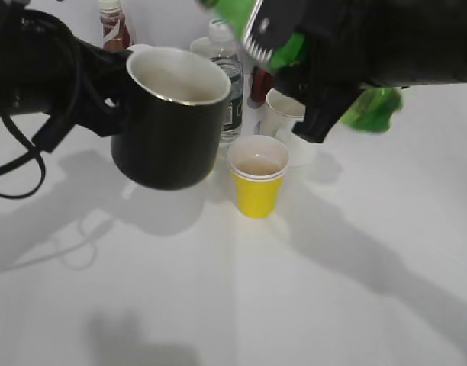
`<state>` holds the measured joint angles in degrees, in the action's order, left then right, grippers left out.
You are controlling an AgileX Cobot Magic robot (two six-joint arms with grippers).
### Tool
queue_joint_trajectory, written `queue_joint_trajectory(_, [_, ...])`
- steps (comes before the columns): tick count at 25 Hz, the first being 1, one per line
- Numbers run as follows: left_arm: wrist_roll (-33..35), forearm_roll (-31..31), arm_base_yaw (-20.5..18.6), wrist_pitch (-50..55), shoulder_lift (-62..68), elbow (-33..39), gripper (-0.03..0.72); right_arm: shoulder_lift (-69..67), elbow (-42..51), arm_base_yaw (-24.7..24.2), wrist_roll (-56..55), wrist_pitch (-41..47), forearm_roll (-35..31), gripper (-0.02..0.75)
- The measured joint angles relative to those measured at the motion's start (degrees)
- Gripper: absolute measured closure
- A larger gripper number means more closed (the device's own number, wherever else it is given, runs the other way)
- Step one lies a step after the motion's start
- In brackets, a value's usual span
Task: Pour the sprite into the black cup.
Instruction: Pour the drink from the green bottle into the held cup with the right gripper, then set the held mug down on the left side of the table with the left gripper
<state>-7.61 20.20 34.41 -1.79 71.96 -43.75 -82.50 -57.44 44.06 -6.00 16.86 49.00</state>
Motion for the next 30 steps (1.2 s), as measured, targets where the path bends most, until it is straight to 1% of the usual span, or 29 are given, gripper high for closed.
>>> queue_joint_trajectory(2, [0.00,0.00,-1.28,-1.41,0.00,0.00,0.641,1.19,1.41,-3.35,0.00,-4.49,-8.84,0.317])
queue_joint_trajectory(5, [0.00,-0.12,-4.69,-5.58,0.13,0.51,0.641,3.58,5.45,-12.07,-0.11,-12.98,-19.00,0.317])
queue_joint_trajectory(7, [0.00,-0.98,-8.17,-11.24,1.00,2.20,0.641,4.62,9.07,-18.03,-0.11,-19.47,-23.78,0.317])
queue_joint_trajectory(9, [0.00,-3.81,-11.88,-17.92,2.67,5.46,0.641,4.79,12.87,-23.36,-0.11,-26.93,-29.31,0.317])
queue_joint_trajectory(10, [0.00,-5.38,-14.02,-21.63,3.97,7.10,0.641,4.72,15.19,-25.77,-0.59,-31.85,-31.34,0.317])
queue_joint_trajectory(12, [0.00,-7.24,-17.86,-29.09,7.15,10.93,0.641,3.74,19.67,-28.96,-2.39,-43.11,-35.00,0.317])
queue_joint_trajectory(13, [0.00,-7.87,-20.05,-32.69,9.73,12.57,0.641,3.09,21.81,-29.74,-2.93,-49.03,-35.90,0.317])
queue_joint_trajectory(14, [0.05,-8.23,-21.40,-35.73,11.67,13.79,0.641,2.24,23.51,-30.22,-3.19,-53.58,-36.52,0.317])
queue_joint_trajectory(16, [0.17,-9.01,-23.54,-42.49,16.58,15.87,0.641,0.71,25.39,-30.48,-3.45,-57.58,-36.67,0.317])
queue_joint_trajectory(22, [0.22,-12.46,-24.19,-59.58,29.71,16.49,0.641,-2.60,26.84,-30.55,-3.82,-58.63,-36.00,0.317])
queue_joint_trajectory(27, [0.59,-13.55,-24.19,-63.88,37.28,16.49,0.643,-2.60,26.84,-30.55,-3.88,-59.14,-36.00,0.317])
queue_joint_trajectory(30, [1.28,-13.50,-24.19,-66.25,38.46,16.36,0.643,-2.60,26.84,-30.55,-3.88,-59.14,-35.65,0.317])
